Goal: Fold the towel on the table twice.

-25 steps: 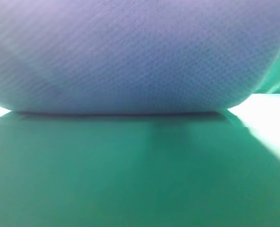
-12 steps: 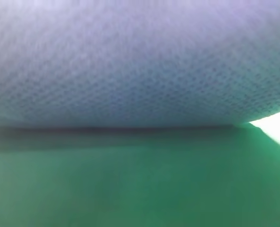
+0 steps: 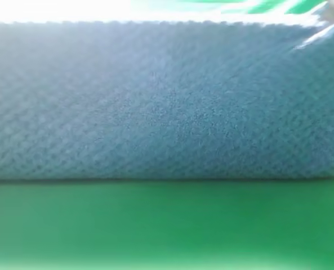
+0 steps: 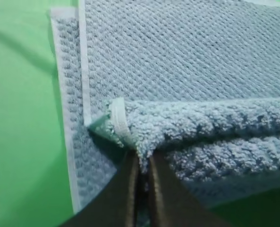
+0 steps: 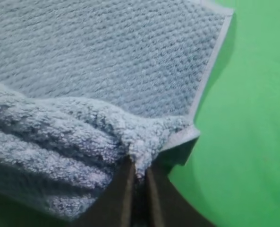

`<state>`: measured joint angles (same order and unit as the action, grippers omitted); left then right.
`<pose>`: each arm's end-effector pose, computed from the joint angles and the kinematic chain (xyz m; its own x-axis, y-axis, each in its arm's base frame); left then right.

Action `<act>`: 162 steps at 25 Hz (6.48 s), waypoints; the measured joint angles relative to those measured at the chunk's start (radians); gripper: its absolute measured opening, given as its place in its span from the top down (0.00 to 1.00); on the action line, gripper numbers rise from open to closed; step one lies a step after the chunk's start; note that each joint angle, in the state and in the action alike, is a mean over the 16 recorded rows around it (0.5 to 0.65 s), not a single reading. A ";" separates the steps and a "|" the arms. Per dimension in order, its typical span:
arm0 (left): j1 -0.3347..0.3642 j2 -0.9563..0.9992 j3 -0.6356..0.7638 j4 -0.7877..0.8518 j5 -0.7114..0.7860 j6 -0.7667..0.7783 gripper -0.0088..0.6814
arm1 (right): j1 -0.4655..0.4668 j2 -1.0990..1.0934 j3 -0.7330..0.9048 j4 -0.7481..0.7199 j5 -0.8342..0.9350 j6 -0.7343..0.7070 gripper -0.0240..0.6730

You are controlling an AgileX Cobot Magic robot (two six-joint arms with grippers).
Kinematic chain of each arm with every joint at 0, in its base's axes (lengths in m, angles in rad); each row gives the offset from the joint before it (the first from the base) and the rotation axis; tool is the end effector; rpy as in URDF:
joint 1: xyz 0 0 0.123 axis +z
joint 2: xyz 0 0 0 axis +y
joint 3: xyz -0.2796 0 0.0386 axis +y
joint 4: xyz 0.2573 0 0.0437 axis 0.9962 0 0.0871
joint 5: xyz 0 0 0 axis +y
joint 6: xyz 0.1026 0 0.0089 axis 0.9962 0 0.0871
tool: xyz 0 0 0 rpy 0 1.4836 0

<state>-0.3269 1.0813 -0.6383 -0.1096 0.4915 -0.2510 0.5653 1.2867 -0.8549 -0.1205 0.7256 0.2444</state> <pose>0.2086 -0.0763 0.2401 -0.7862 -0.0928 -0.6110 0.0907 0.9607 -0.2625 0.2241 0.1324 0.2443 -0.8075 -0.3311 -0.4881 -0.3820 0.9241 0.0051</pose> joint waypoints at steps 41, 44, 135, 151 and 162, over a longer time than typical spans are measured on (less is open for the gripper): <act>0.007 0.523 -0.518 0.520 0.094 -0.282 0.34 | -0.155 0.451 -0.493 -0.063 -0.039 -0.099 0.29; 0.007 0.453 -0.549 0.468 0.167 -0.230 0.48 | -0.155 0.383 -0.520 -0.064 0.036 -0.099 0.43; 0.007 -1.097 0.619 0.112 -0.179 0.135 0.99 | -0.155 -1.306 0.855 0.068 -0.413 -0.265 0.97; 0.007 -1.097 0.655 0.110 -0.150 0.135 0.99 | -0.155 -1.306 0.880 0.018 -0.335 -0.265 0.97; 0.072 -1.097 0.655 0.099 -0.150 0.135 0.99 | -0.172 -1.306 0.878 0.017 -0.323 -0.264 0.97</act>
<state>-0.2545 -0.0154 0.0163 -0.0101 0.3420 -0.1163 0.3933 -0.0191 0.0231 -0.1031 0.4025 -0.0192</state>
